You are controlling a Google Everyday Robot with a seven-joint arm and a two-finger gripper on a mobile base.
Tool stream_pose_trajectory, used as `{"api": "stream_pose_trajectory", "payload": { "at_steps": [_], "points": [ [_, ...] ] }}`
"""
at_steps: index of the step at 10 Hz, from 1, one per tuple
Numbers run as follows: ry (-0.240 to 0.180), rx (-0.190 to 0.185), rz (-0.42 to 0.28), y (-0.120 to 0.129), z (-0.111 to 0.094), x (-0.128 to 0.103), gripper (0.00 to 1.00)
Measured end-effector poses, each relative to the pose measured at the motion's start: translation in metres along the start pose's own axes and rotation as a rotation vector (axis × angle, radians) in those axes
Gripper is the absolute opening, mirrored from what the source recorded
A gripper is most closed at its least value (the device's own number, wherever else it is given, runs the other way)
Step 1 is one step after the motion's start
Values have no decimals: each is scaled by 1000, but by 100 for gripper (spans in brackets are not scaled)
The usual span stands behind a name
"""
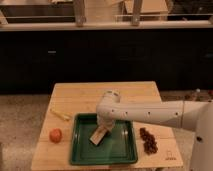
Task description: Wipe tray with eraser
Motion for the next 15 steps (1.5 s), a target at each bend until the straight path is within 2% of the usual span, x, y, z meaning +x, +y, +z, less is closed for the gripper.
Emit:
{"api": "stream_pose_trajectory", "payload": {
  "at_steps": [4,7,8,9,11,13,15],
  "points": [
    [4,-26,-4,13,-1,-1,0],
    [38,-60,48,48,-10,22,0],
    [68,-83,74,59,-12,35,0],
    [84,-91,85,60,-12,42,0],
    [110,-109,90,55,-11,52,0],
    [124,-110,80,34,-8,64,0],
    [118,-79,44,10,-10,56,0]
  ]
}}
